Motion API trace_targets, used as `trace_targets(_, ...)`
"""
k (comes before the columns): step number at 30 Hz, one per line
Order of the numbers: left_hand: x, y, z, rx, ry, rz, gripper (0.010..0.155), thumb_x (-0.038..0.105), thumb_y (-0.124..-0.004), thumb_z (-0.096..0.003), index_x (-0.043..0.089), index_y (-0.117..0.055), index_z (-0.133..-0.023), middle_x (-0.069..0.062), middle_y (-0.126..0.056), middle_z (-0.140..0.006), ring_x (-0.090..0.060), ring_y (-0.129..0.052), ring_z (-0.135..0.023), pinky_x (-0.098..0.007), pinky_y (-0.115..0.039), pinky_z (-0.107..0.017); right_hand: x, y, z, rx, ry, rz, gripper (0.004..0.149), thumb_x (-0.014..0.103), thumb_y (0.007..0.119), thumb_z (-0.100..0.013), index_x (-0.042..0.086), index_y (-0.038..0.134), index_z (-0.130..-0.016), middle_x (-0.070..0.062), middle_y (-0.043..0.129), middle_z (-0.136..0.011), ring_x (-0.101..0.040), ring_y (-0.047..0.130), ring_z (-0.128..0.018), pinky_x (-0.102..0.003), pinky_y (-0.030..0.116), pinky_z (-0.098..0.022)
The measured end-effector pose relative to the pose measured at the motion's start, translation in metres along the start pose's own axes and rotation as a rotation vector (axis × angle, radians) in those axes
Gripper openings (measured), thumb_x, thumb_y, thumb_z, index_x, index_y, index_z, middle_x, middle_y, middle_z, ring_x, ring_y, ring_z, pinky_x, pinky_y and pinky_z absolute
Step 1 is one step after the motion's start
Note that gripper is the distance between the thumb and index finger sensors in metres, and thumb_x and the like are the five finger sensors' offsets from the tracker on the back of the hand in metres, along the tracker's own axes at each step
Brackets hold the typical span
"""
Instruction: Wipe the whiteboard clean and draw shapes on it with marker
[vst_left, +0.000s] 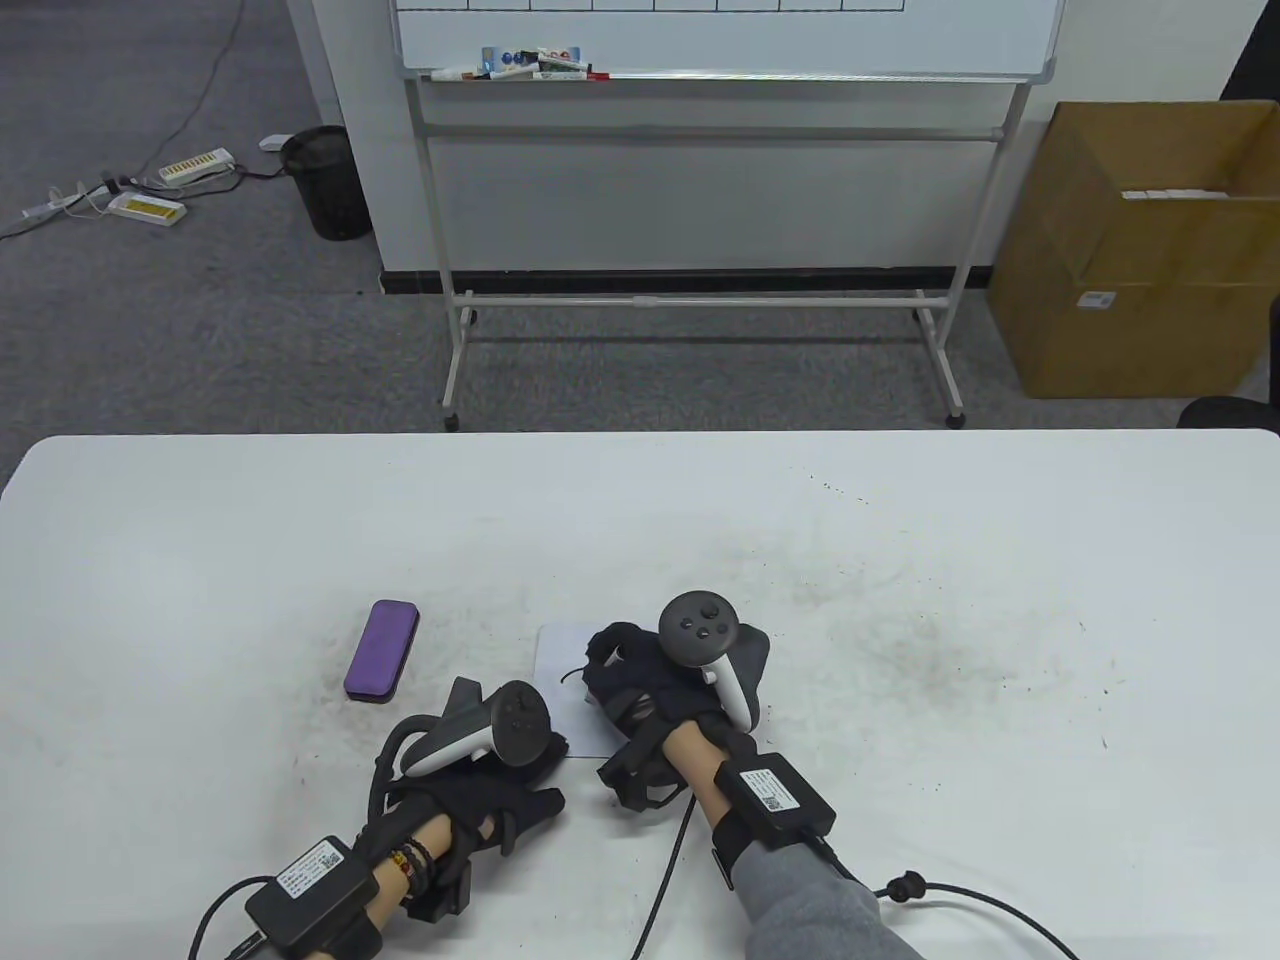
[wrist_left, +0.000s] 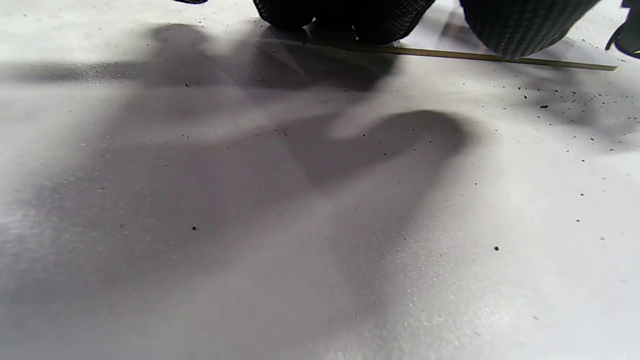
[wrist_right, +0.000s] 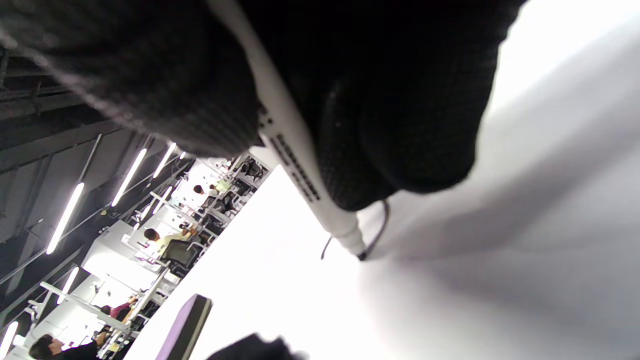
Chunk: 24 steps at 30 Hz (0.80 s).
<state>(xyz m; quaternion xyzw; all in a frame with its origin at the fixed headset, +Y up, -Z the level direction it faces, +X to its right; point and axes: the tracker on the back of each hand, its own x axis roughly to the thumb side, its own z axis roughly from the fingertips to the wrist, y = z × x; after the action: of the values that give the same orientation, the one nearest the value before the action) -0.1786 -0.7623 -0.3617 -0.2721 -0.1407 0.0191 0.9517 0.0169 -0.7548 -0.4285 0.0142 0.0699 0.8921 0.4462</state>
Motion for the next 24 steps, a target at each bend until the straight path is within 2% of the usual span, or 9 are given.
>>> trace_targets(7,0.000,0.000,0.000,-0.001,-0.001,-0.003,0.072,0.062,-0.064,-0.0417,0.040,-0.046,-0.108,0.012,-0.034,-0.121,-0.015,-0.038,-0.117,-0.058,-0.037,-0.083,0.008,0.013,-0.007,0.004,-0.011,-0.011,0.043,0.035,0.095,-0.036,0.023,0.090,-0.078,-0.011,0.092,-0.081,-0.031,0.111,-0.055,-0.034,0.099,-0.037)
trace_targets(15,0.000,0.000,0.001,-0.001,-0.003,-0.007,0.072,0.062,-0.064,-0.0420,0.040,-0.046,-0.108,0.012,-0.034,-0.121,-0.015,-0.038,-0.117,-0.058,-0.037,-0.083,0.012,0.015,-0.015,-0.045,0.002,0.005,0.044,0.034,0.095,-0.037,0.023,0.089,-0.079,-0.012,0.091,-0.082,-0.031,0.111,-0.057,-0.035,0.099,-0.039)
trace_targets(19,0.000,0.000,0.001,0.002,-0.004,-0.013,0.072,0.062,-0.064,-0.0418,0.039,-0.046,-0.108,0.012,-0.034,-0.121,-0.015,-0.038,-0.117,-0.058,-0.037,-0.083,0.007,0.004,-0.016,-0.065,0.009,-0.072,0.044,0.033,0.095,-0.036,0.023,0.089,-0.079,-0.012,0.091,-0.083,-0.032,0.110,-0.059,-0.035,0.098,-0.040)
trace_targets(24,0.001,0.000,0.001,0.001,-0.004,-0.007,0.072,0.062,-0.064,-0.0418,0.039,-0.046,-0.108,0.012,-0.034,-0.121,-0.016,-0.038,-0.117,-0.058,-0.037,-0.083,0.003,-0.027,-0.012,-0.137,0.000,0.040,0.044,0.034,0.095,-0.036,0.024,0.089,-0.078,-0.011,0.091,-0.083,-0.031,0.110,-0.059,-0.035,0.098,-0.040)
